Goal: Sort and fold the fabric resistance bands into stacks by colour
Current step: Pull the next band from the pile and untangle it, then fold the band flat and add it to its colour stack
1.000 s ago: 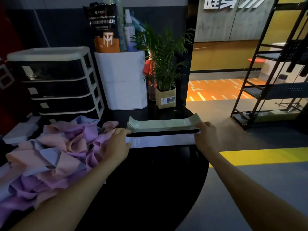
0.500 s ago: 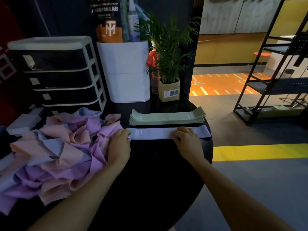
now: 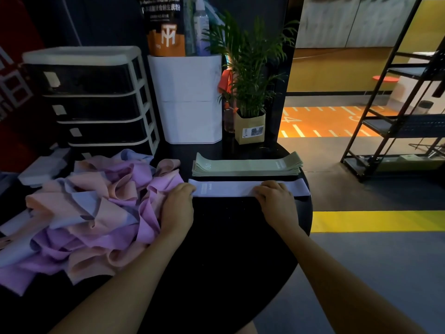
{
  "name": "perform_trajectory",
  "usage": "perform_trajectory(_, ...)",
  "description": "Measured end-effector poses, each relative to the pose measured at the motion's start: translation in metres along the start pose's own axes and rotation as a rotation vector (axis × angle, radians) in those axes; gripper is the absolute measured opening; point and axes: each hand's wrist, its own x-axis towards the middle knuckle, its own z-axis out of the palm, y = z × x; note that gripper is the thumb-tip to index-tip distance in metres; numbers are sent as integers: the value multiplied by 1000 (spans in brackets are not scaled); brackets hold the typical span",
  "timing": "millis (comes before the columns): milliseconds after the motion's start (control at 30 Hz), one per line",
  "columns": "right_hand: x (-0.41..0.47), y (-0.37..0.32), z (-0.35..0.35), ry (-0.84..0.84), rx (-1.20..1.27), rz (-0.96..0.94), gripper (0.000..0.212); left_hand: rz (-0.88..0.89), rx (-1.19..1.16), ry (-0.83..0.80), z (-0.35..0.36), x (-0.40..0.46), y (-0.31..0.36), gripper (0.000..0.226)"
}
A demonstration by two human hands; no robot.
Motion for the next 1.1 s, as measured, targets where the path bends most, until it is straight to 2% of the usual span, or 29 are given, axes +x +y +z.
perform_trajectory(133,0,-1,-1,-14,-4,3,26,13,-15,-6,-1,-1,1,33)
perform_trajectory(300,-1,-4,-3,-10,17,34,25,-27,-31,-90,-9,1,11,31)
perform_trajectory(433,2,-25,-5,-10,108,36,29,79,-49,-130,-29,5,23,32)
perform_trajectory(767,24,-146,9,-8,276,-164,28,185,168,44,-112,-2,-17,26)
perform_trajectory(900,26,-190,19,-59,321,-310,28,137,268,117,-150,-11,-48,19)
perform_trajectory(1100,23,-252,33,-113,418,-435,21,38,203,171,-185,-25,-94,21)
